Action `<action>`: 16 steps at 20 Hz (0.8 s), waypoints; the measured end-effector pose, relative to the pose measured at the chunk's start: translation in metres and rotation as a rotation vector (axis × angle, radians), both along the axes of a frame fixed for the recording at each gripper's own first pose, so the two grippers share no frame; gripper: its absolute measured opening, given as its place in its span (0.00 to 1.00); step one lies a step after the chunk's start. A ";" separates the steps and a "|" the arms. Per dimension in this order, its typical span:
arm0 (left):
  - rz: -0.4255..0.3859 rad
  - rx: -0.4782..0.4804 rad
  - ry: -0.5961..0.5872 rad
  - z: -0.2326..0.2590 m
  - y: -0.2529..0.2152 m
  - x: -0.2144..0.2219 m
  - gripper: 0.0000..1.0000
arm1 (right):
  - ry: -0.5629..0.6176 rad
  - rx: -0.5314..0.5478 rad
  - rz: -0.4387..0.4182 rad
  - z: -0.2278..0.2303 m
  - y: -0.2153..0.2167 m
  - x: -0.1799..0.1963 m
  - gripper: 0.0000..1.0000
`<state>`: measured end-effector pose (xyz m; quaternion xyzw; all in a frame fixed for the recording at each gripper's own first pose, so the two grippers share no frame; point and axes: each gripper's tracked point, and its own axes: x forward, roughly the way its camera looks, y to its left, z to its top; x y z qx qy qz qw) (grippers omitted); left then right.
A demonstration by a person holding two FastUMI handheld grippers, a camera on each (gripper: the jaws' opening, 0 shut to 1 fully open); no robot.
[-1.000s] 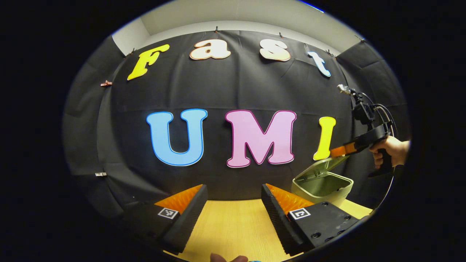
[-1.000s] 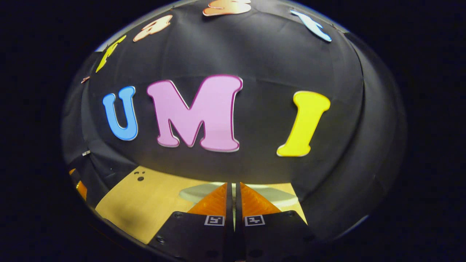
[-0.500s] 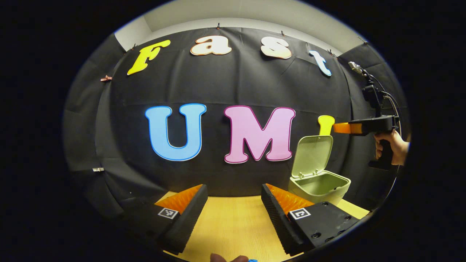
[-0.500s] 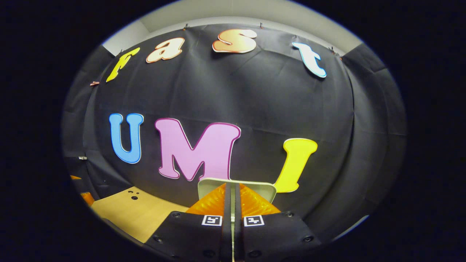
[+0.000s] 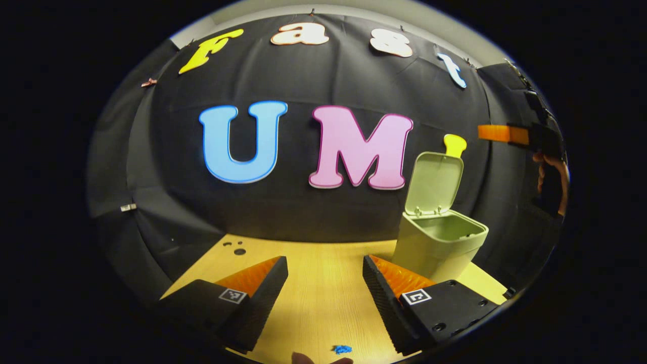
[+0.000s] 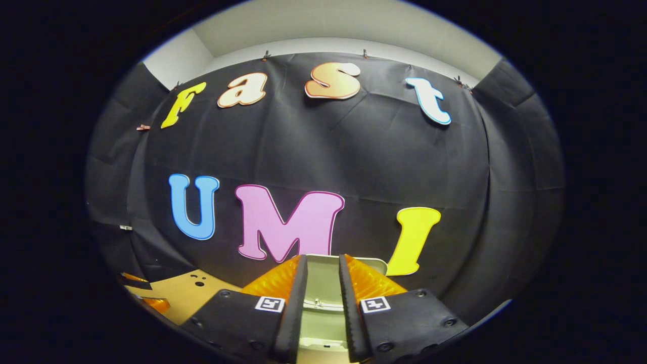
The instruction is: Press the lid of the desktop garbage bin to open it, pick up the crumpled paper on the desktop and throw it into the bin, then pick up the pop can on the desktop and drop it into the bin, and finally close the garbage bin lid.
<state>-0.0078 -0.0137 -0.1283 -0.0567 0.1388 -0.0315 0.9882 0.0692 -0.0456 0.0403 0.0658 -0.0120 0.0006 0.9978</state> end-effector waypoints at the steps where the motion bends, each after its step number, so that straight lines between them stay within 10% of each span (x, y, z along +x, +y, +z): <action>1: -0.014 0.005 0.030 -0.016 -0.003 0.000 0.96 | 0.001 -0.003 0.011 0.000 0.004 -0.003 0.50; 16: -0.209 0.081 0.398 -0.202 -0.048 -0.057 0.95 | 0.079 -0.009 0.013 -0.026 0.004 -0.045 0.55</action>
